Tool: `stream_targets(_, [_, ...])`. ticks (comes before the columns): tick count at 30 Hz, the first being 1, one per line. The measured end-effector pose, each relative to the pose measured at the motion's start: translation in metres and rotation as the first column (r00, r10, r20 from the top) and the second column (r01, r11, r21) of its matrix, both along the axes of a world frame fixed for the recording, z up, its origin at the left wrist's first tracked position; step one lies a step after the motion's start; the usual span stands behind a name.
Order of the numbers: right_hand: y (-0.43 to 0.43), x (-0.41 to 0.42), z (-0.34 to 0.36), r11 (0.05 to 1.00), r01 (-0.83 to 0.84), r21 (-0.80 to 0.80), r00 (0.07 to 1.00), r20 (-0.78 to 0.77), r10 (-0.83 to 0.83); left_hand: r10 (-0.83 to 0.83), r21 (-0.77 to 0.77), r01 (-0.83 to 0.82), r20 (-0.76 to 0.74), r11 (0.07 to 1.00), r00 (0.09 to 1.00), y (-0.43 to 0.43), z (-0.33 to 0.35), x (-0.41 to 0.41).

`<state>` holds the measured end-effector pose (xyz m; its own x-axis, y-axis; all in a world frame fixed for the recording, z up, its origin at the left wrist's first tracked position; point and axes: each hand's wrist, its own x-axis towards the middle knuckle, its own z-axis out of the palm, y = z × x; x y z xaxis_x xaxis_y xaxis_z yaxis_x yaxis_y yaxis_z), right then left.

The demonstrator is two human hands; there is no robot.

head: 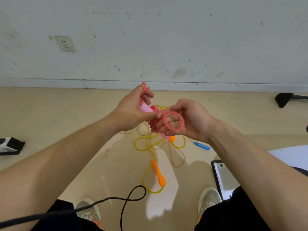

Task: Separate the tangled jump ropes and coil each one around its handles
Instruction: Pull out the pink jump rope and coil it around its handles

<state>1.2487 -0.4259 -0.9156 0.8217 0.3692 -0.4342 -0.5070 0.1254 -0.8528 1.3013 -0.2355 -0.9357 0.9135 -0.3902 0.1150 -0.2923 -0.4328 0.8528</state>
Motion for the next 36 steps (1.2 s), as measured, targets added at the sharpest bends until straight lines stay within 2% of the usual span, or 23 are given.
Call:
stream_targets(2, [-0.006, 0.002, 0.004, 0.987, -0.052, 0.153, 0.999, 0.0, 0.053, -0.054, -0.1, 0.045, -0.093, 0.994, 0.994, 0.005, 0.007, 0.0])
stream_targets(4, [-0.007, 0.001, 0.009, 0.979, -0.115, 0.167, 0.99, 0.105, 0.098, -0.072, -0.169, 0.043, -0.166, 0.985, 0.983, 0.01, 0.011, 0.001])
stream_targets(7, [0.001, -0.004, 0.014, 0.991, -0.11, -0.079, 0.942, 0.311, 0.13, -0.099, -0.208, 0.049, -0.236, 0.977, 0.967, 0.011, 0.014, 0.0])
stream_targets(10, [0.008, -0.005, 0.014, 0.924, 0.035, -0.382, 0.832, 0.524, 0.185, -0.167, -0.209, 0.111, -0.275, 0.972, 0.947, 0.005, 0.013, -0.008])
stream_targets(13, [0.01, -0.007, 0.014, 0.891, 0.149, -0.428, 0.766, 0.62, 0.17, -0.21, -0.265, 0.134, -0.284, 0.955, 0.935, 0.0, 0.013, -0.012])
stream_targets(20, [0.016, -0.003, 0.006, 0.933, 0.257, -0.252, 0.849, 0.52, -0.093, -0.169, -0.38, 0.02, -0.364, 0.925, 0.916, -0.004, 0.011, -0.012])
stream_targets(23, [0.02, -0.003, 0.008, 0.9, 0.325, -0.292, 0.844, 0.519, -0.136, -0.221, -0.478, 0.002, -0.401, 0.878, 0.889, -0.013, 0.012, -0.018])
stream_targets(30, [0.023, -0.007, 0.016, 0.79, 0.421, -0.446, 0.797, 0.598, -0.087, -0.133, -0.493, -0.125, -0.455, 0.861, 0.881, -0.023, 0.016, -0.028])
stream_targets(33, [0.023, -0.011, 0.019, 0.792, 0.381, -0.476, 0.81, 0.585, -0.039, -0.035, -0.459, -0.223, -0.489, 0.86, 0.871, -0.024, 0.014, -0.026])
stream_targets(36, [0.02, -0.011, 0.022, 0.77, 0.355, -0.53, 0.804, 0.593, 0.037, -0.015, -0.45, -0.272, -0.538, 0.851, 0.843, -0.02, 0.012, -0.025])
